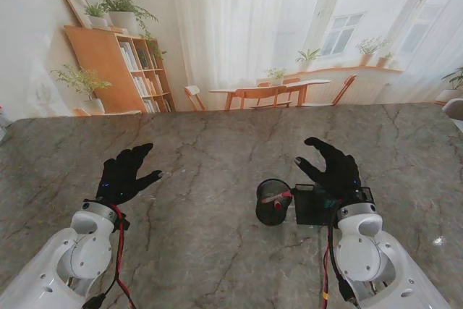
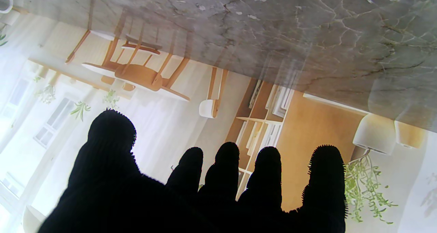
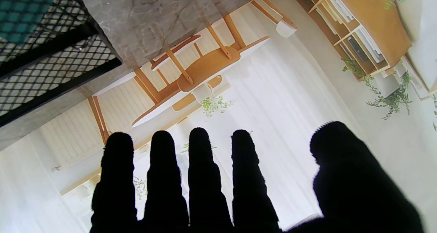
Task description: Organize desk stationery
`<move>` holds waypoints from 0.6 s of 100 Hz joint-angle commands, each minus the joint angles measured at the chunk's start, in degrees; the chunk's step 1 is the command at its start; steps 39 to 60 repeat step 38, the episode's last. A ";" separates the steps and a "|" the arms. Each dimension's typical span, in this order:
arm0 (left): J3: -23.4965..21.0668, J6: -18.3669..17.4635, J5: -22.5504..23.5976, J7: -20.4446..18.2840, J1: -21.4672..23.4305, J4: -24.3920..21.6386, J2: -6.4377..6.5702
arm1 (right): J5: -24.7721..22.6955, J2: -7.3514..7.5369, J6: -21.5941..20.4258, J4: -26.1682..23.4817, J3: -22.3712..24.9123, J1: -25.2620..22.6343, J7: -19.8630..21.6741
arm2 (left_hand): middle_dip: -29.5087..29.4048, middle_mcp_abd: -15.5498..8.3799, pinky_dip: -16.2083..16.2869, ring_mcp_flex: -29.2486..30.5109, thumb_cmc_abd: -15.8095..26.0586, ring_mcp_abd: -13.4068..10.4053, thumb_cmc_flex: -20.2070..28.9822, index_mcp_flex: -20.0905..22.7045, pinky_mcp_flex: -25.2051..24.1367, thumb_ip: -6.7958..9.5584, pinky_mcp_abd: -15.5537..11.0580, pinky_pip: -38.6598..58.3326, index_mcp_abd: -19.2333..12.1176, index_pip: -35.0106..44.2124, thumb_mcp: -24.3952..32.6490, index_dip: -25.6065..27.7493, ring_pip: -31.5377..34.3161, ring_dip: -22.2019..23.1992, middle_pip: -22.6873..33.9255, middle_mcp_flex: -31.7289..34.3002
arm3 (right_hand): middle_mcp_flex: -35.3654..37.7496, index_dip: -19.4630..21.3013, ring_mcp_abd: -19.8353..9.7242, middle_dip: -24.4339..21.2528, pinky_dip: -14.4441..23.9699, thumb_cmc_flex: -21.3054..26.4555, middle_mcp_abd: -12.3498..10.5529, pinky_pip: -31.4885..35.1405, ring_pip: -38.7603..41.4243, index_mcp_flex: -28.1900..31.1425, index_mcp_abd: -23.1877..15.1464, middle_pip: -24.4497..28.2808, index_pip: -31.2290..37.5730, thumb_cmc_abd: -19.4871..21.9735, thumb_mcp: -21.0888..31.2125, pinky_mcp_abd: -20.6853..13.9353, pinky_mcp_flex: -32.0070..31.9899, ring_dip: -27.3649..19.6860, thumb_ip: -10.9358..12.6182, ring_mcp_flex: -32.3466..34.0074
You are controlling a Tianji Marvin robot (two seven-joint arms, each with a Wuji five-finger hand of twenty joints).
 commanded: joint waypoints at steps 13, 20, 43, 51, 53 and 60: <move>0.25 -0.22 -0.16 0.21 0.28 -0.27 -0.24 | 0.33 -0.20 -0.21 0.09 -0.14 0.05 0.78 | -0.90 -0.94 1.60 1.04 4.41 -1.17 1.42 0.69 0.04 -5.67 -1.44 -0.05 -1.61 0.23 -0.04 0.43 -1.16 -0.20 -0.46 0.09 | -0.10 -1.16 -1.32 0.05 1.43 0.66 -0.78 -0.41 -0.85 -1.32 -0.67 0.48 0.08 1.51 -1.27 -0.92 -0.12 1.00 1.80 -0.03; 0.27 -0.19 -0.15 0.21 0.30 -0.33 -0.24 | 0.42 -0.20 -0.23 0.10 -0.18 0.08 0.85 | -0.89 -0.90 1.63 1.07 4.37 -1.14 1.51 0.66 0.02 -5.67 -1.45 -0.06 -1.52 0.22 -0.02 0.44 -1.15 -0.18 -0.44 0.13 | -0.07 -1.16 -1.29 0.06 1.48 0.66 -0.79 -0.43 -0.84 -1.24 -0.73 0.48 0.12 1.56 -1.29 -0.91 -0.14 1.01 1.80 0.02; 0.34 -0.19 -0.18 0.05 0.36 -0.51 -0.22 | 0.58 -0.18 -0.34 0.12 -0.24 0.16 1.06 | -0.88 -0.82 1.71 1.13 4.42 -1.19 1.54 0.69 0.08 -5.67 -1.43 -0.01 -1.54 0.24 -0.03 0.48 -1.13 -0.16 -0.43 0.16 | -0.10 -1.18 -1.32 0.06 1.57 0.70 -0.87 -0.52 -0.86 -1.19 -0.71 0.46 0.17 1.56 -1.34 -0.84 -0.22 1.01 1.81 0.01; 0.34 -0.19 -0.18 0.05 0.36 -0.51 -0.22 | 0.58 -0.18 -0.34 0.12 -0.24 0.16 1.06 | -0.88 -0.82 1.71 1.13 4.42 -1.19 1.54 0.69 0.08 -5.67 -1.43 -0.01 -1.54 0.24 -0.03 0.48 -1.13 -0.16 -0.43 0.16 | -0.10 -1.18 -1.32 0.06 1.57 0.70 -0.87 -0.52 -0.86 -1.19 -0.71 0.46 0.17 1.56 -1.34 -0.84 -0.22 1.01 1.81 0.01; 0.34 -0.19 -0.18 0.05 0.36 -0.51 -0.22 | 0.58 -0.18 -0.34 0.12 -0.24 0.16 1.06 | -0.88 -0.82 1.71 1.13 4.42 -1.19 1.54 0.69 0.08 -5.67 -1.43 -0.01 -1.54 0.24 -0.03 0.48 -1.13 -0.16 -0.43 0.16 | -0.10 -1.18 -1.32 0.06 1.57 0.70 -0.87 -0.52 -0.86 -1.19 -0.71 0.46 0.17 1.56 -1.34 -0.84 -0.22 1.01 1.81 0.01; 0.34 -0.19 -0.18 0.05 0.36 -0.51 -0.22 | 0.58 -0.18 -0.34 0.12 -0.24 0.16 1.06 | -0.88 -0.82 1.71 1.13 4.42 -1.19 1.54 0.69 0.08 -5.67 -1.43 -0.01 -1.54 0.24 -0.03 0.48 -1.13 -0.16 -0.43 0.16 | -0.10 -1.18 -1.32 0.06 1.57 0.70 -0.87 -0.52 -0.86 -1.19 -0.71 0.46 0.17 1.56 -1.34 -0.84 -0.22 1.01 1.81 0.01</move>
